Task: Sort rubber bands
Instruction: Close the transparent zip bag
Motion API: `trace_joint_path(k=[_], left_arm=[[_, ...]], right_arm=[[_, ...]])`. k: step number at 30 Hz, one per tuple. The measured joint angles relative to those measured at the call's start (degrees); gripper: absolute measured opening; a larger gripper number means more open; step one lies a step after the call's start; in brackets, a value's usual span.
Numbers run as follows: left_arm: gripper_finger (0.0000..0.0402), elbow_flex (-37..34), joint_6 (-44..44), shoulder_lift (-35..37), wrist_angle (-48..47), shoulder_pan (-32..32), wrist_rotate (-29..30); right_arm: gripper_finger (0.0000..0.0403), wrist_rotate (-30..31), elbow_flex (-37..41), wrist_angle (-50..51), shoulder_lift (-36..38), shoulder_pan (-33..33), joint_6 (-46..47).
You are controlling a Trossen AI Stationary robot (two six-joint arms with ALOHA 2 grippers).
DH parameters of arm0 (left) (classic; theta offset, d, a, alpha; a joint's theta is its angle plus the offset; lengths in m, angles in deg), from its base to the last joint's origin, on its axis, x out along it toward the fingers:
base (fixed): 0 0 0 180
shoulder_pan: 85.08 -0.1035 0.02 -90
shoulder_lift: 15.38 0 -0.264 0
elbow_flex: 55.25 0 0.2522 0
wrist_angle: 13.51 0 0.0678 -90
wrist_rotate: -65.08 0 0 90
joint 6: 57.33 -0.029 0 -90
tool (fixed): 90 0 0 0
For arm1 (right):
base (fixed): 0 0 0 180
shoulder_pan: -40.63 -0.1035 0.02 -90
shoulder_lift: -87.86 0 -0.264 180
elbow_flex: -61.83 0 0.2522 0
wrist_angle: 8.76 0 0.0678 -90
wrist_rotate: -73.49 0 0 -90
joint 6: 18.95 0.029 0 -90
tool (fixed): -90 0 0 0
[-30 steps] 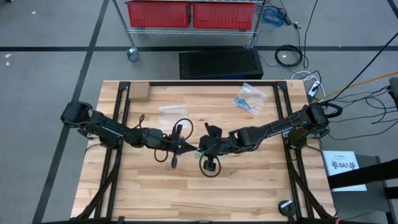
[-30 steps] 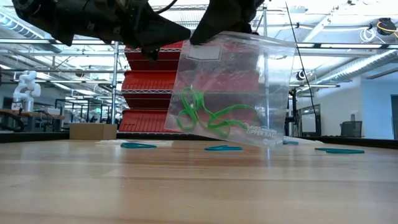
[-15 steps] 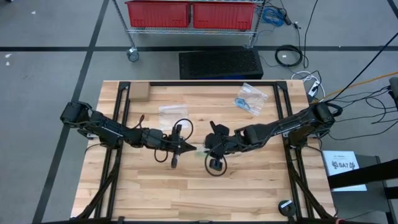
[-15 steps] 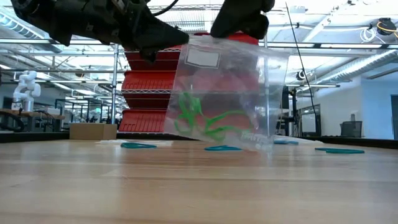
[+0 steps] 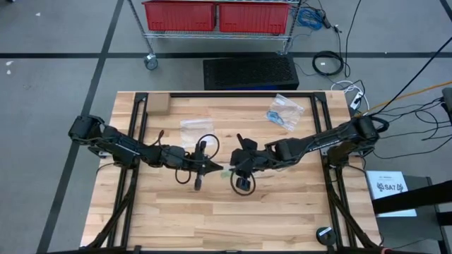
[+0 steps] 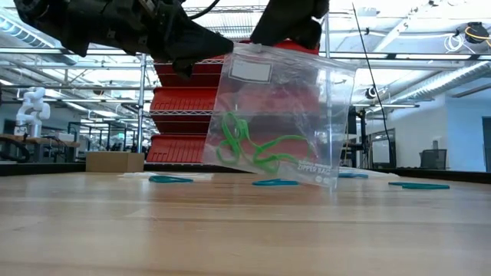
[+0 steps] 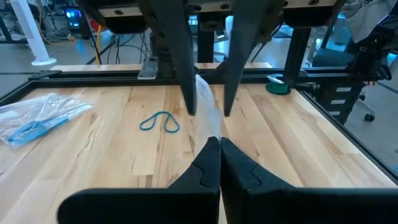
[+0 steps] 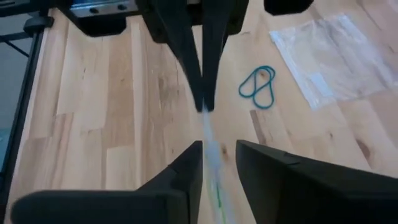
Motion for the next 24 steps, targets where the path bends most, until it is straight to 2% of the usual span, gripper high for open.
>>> trace_joint_path(k=[13, 24], left_arm=[[0.0000, 0.00, 0.00, 0.00, -0.16, -0.39, 0.21], [0.0000, 0.00, -0.42, 1.85, -2.56, -0.37, 1.20]], right_arm=[[0.0009, -1.32, 0.00, -0.74, -1.17, 0.99, -2.32], [0.0003, -0.89, -0.07, 4.70, -0.96, -0.39, 0.89]])
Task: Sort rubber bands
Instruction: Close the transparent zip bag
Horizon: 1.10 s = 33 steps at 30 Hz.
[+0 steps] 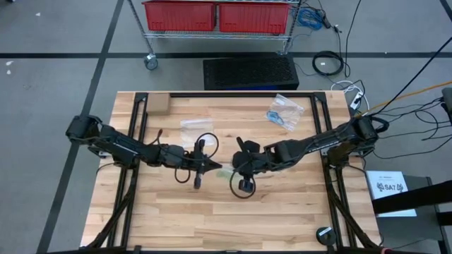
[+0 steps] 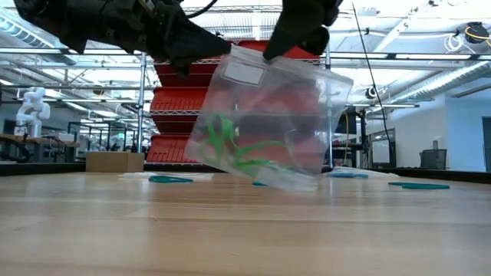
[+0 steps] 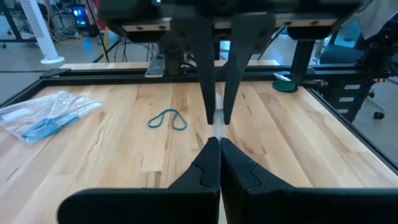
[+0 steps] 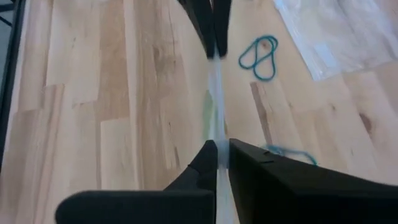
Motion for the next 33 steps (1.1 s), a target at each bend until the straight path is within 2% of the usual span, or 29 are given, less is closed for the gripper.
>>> trace_joint_path(k=[7, 23, 33], left_arm=[[0.0000, -0.02, -0.07, 2.31, -2.51, 0.07, 0.46], [0.0000, -0.02, -0.07, 2.39, -2.57, 0.09, 0.83], [0.0000, -0.22, 0.04, 2.39, -3.95, -2.06, 2.61]], right_arm=[[0.0004, 0.07, -0.02, 6.20, 1.07, -1.51, 3.59], [0.0004, 1.31, 0.02, 20.50, 1.35, -4.64, 11.67], [0.0024, 2.57, -0.02, 23.56, 1.35, -4.63, 14.84]])
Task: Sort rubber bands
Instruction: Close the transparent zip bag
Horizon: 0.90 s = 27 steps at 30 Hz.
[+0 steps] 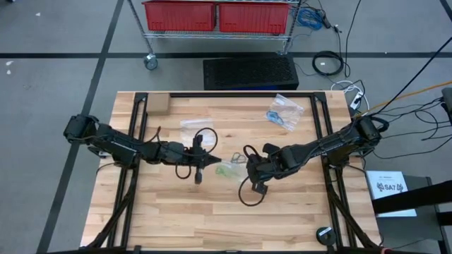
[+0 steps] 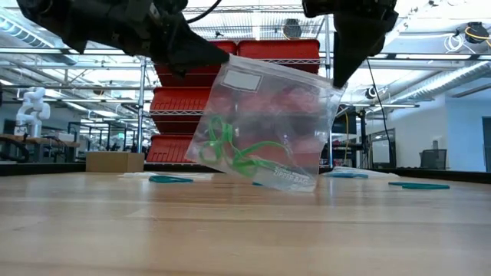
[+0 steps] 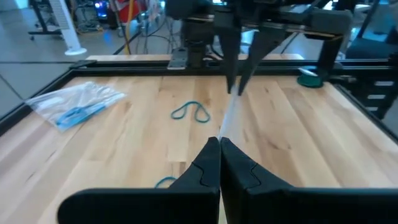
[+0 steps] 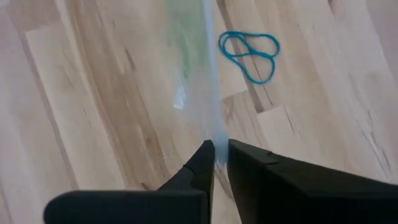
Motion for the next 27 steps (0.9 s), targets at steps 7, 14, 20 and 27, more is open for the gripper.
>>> trace_joint_path(k=[7, 14, 20, 27], left_arm=[[0.0000, -0.09, -1.05, 0.11, 0.06, -4.63, 0.21], [0.0000, 0.00, -2.58, 0.11, 1.04, -10.83, -4.92], [0.0000, 0.02, -4.42, 0.50, 1.44, -15.35, -6.71], [0.0000, 0.02, -7.18, 6.21, -2.41, -17.51, -7.06]], right_arm=[[0.0013, -1.13, 0.25, 6.36, -0.07, -0.17, 0.67], [0.0030, 6.09, 0.18, 11.26, 0.30, 0.68, 2.92], [0.0041, 11.55, 0.17, 10.28, 0.72, 6.22, -3.67], [0.0007, 13.78, 0.15, 5.84, 0.72, 17.30, -16.14]])
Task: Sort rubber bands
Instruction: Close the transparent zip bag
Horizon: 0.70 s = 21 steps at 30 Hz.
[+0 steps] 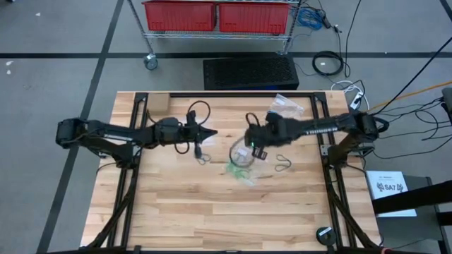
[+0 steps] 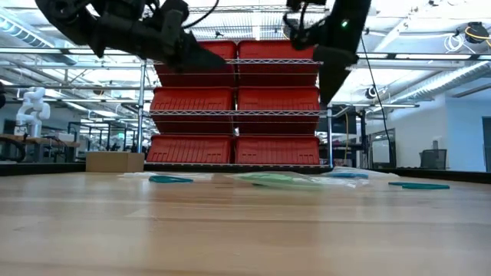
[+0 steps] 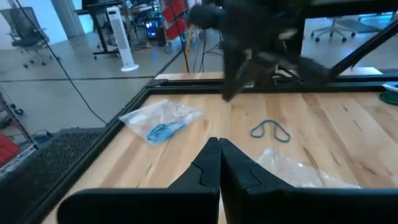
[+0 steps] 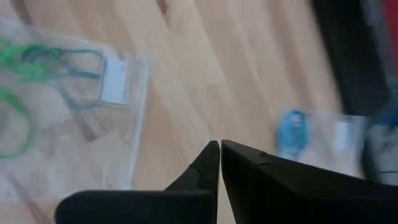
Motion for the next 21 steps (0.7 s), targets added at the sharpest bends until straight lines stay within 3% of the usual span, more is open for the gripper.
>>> trace_joint_path(k=[5, 10, 17, 21], left_arm=[[0.0000, -0.95, -0.49, 6.13, -6.25, -0.32, 0.14], [0.0000, -3.66, -1.41, 10.04, -8.22, -1.53, 0.33], [0.0000, -5.84, -1.34, 12.42, -9.43, -4.98, 0.37], [0.0000, -6.45, -1.31, 12.62, -9.51, -7.12, 0.37]], right_arm=[[0.0012, -17.63, 2.02, -6.78, 0.11, 7.69, -4.88], [0.0053, -32.04, 10.97, -19.40, 0.04, 13.01, -6.37], [0.0153, -34.81, 23.83, -37.49, 0.00, 14.68, -3.38], [0.0184, -34.63, 28.97, -45.97, 0.00, 14.68, -1.60]])
